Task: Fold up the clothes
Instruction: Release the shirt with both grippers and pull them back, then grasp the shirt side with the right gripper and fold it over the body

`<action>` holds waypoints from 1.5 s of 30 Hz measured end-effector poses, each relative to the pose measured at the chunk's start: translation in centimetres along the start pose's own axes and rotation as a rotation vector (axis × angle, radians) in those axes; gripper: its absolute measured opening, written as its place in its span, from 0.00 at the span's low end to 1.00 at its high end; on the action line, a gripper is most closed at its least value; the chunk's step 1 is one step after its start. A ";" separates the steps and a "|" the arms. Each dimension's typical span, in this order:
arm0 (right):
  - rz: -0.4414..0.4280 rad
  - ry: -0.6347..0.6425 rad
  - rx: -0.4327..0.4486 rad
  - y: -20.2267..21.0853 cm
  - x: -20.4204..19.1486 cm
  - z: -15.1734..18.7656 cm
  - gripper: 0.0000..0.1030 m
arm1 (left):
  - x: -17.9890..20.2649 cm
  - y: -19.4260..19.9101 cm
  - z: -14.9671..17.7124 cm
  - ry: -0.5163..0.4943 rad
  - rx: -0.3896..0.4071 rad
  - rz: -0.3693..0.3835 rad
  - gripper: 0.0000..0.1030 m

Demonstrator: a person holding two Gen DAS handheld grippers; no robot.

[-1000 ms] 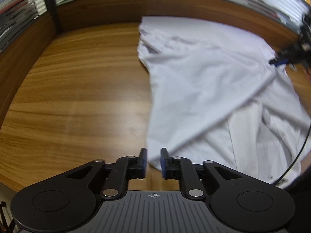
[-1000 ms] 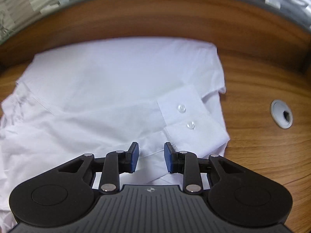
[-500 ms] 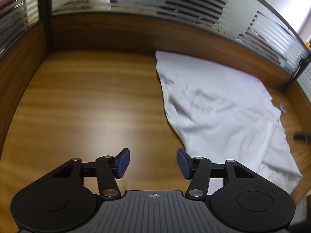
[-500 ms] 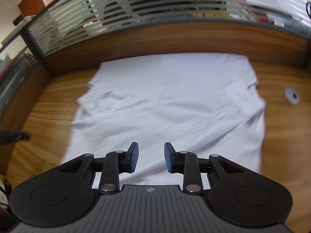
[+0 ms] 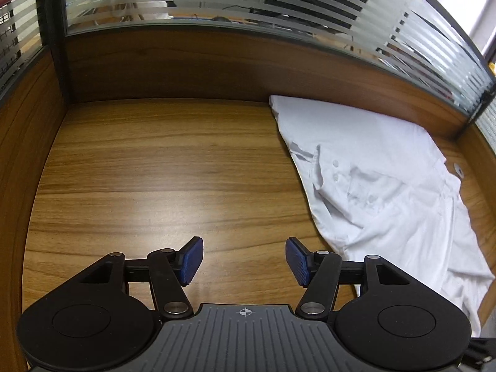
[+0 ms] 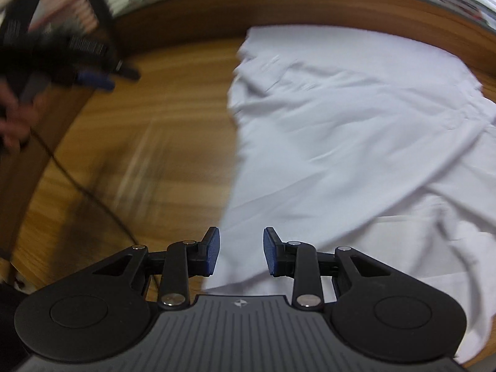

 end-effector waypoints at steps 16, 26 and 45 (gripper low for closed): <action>0.158 0.144 -0.010 -0.9 -2.2 3.6 0.04 | -1.9 0.1 1.3 -0.045 -0.029 -0.005 0.62; 0.327 0.103 -0.085 5.0 7.5 11.4 0.04 | -1.6 -2.1 2.3 0.022 -0.047 0.052 0.62; 0.464 0.138 -0.071 5.5 9.3 15.5 0.37 | 3.2 -12.9 -0.8 -0.204 -0.182 0.205 0.67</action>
Point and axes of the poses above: each gripper's, at about its wrist camera, not at the fingertips, and y roughly against the way its jaws point, x to its right, z to its underside, the point moved 1 cm from there along -y, roughly the way its jaws point, and after that the axes turned 14 degrees about z, right-handed, at the moved point
